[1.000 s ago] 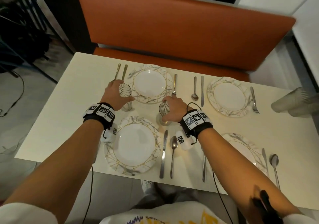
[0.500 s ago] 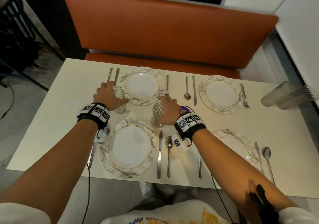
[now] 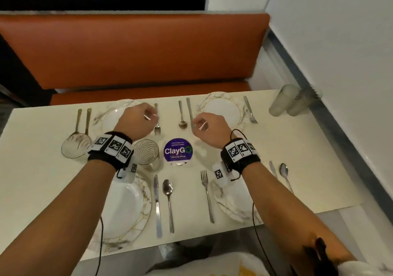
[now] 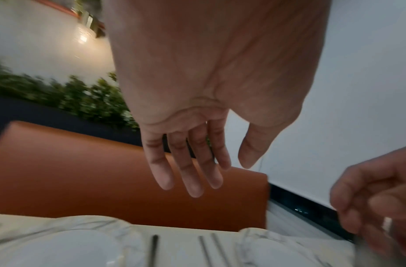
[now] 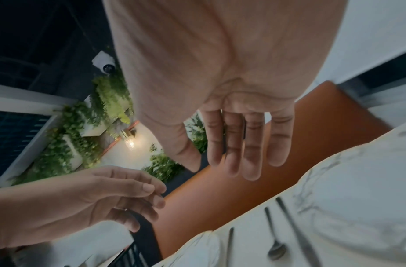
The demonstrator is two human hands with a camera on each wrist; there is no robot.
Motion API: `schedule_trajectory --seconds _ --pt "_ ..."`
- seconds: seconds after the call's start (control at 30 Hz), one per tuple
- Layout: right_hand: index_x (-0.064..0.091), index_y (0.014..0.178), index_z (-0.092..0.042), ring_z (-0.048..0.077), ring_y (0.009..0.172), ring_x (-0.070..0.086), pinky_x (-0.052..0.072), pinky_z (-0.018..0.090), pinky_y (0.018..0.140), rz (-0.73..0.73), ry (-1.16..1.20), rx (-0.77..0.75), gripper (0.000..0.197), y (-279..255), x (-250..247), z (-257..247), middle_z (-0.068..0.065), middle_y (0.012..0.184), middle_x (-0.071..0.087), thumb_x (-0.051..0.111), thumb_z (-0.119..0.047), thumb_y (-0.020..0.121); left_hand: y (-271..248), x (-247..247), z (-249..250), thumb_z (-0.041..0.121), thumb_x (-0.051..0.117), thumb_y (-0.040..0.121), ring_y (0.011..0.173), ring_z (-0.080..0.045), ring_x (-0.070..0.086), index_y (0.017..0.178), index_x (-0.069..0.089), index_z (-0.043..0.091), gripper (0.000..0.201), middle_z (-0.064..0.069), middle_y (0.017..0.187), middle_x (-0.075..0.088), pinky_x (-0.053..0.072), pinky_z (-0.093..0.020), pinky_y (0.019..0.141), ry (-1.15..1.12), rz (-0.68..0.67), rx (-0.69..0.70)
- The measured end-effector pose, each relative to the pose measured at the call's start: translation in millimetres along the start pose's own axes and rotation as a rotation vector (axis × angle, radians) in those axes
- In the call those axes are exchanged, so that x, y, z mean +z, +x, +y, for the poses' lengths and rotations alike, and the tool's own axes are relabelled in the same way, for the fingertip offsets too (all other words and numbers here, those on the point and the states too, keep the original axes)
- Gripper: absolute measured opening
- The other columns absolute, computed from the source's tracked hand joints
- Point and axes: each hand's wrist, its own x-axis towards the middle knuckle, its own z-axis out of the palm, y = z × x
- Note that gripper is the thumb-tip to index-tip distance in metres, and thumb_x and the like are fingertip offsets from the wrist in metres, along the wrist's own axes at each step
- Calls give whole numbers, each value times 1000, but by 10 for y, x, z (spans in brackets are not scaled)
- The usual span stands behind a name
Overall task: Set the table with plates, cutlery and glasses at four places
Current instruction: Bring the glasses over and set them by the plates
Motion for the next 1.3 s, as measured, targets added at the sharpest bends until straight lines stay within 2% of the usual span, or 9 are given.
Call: schedule_trajectory --seconds 0.1,0.27,0.37,0.47,0.6,0.77,0.93,1.13,1.3 --pt "72 104 -18 11 76 65 53 22 75 86 20 56 20 -37 -495 447 -4 94 72 73 -24 85 227 442 633 30 65 96 91 -12 66 110 70 23 17 7 100 71 50 -27 78 -2 -86 88" --pt "72 100 -19 9 73 64 48 18 72 198 29 108 16 -75 -1376 1324 -5 91 72 72 -23 84 651 1243 1762 33 63 97 93 -11 66 112 69 26 18 10 103 71 56 -33 83 11 -204 192" --pt "70 102 -18 9 75 60 51 27 75 219 -33 120 19 -68 -1893 1890 -3 93 69 73 -25 84 961 1748 2499 31 65 96 93 -13 67 115 67 24 20 9 102 70 56 -36 85 15 -240 274" --pt "69 110 -18 18 94 62 53 39 88 220 -135 164 32 -5 -2403 2369 1 102 68 72 -31 81 1257 2237 3151 33 69 94 101 -16 63 127 61 22 36 5 113 66 54 -35 86 54 -261 331" --pt "57 129 -26 32 124 47 42 46 105 145 -438 267 60 188 -3009 2831 7 132 56 70 -45 73 1649 2784 3704 40 78 84 123 -25 54 141 50 21 66 -6 134 54 48 -45 104 172 -282 347" --pt "41 143 -25 34 129 37 39 48 105 76 -595 296 89 536 -3339 3196 8 142 44 79 -47 65 1961 3180 4057 51 84 74 139 -35 40 155 33 22 101 -9 156 38 41 -54 111 397 -306 345" --pt "32 150 -27 35 135 32 36 50 109 -44 -646 306 104 824 -3382 3399 8 150 37 82 -52 62 2109 3437 4114 56 88 67 144 -35 35 159 25 26 116 -7 161 32 35 -56 114 489 -361 304" --pt "31 149 -31 35 136 32 36 50 109 -108 -633 357 106 947 -3302 3466 8 148 38 83 -54 59 2075 3506 4051 30 88 76 134 -36 48 156 32 25 97 -10 150 40 48 -48 104 309 -375 228" --pt "38 139 -29 37 129 39 43 50 105 -82 -524 456 86 913 -3218 3460 8 141 38 83 -40 67 1925 3252 3766 25 87 73 127 -32 52 148 37 27 90 -7 143 39 51 -47 101 170 -343 170"
